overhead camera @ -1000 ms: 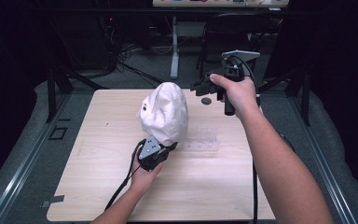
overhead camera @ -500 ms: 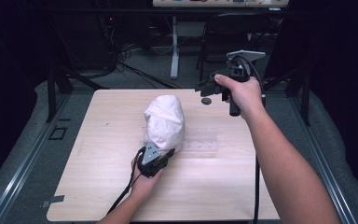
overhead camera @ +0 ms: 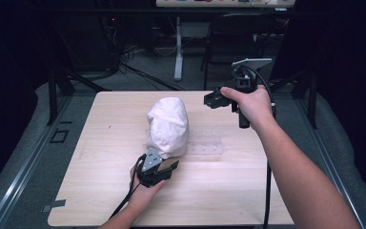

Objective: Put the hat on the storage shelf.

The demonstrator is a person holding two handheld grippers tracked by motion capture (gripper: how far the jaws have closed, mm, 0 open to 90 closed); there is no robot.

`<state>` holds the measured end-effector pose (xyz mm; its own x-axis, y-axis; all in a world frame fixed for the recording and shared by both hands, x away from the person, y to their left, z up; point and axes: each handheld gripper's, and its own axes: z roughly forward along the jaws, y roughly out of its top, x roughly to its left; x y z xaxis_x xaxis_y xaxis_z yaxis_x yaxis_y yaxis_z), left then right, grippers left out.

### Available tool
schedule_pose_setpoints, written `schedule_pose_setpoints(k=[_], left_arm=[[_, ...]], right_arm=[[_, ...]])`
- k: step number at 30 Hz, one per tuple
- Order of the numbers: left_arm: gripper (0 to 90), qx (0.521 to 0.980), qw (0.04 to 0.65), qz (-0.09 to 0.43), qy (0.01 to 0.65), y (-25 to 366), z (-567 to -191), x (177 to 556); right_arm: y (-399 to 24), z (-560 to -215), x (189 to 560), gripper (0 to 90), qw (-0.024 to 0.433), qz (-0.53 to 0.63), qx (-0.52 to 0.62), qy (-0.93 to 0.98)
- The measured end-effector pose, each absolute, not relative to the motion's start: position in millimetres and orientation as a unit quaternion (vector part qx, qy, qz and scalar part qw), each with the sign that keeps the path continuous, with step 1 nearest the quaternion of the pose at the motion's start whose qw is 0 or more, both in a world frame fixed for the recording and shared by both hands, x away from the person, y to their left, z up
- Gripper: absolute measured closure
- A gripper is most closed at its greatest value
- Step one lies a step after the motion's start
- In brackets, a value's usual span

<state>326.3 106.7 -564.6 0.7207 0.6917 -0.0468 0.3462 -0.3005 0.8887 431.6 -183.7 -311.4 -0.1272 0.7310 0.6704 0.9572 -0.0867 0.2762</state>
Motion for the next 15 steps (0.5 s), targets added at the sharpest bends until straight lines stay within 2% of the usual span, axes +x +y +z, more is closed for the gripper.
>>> schedule_pose_setpoints(k=[6,15], left_arm=[[49.7,0.801,0.473,0.167,0.327,115.4,-567.9,318.7],[47.4,0.802,0.467,0.167,0.331,133.9,-571.1,312.3]], right_arm=[[-189.8,-320.7,421.7,61.1,0.149,-0.357,-0.644,-0.66],[-204.6,-358.0,396.5,60.4,0.129,-0.338,-0.642,-0.676]])
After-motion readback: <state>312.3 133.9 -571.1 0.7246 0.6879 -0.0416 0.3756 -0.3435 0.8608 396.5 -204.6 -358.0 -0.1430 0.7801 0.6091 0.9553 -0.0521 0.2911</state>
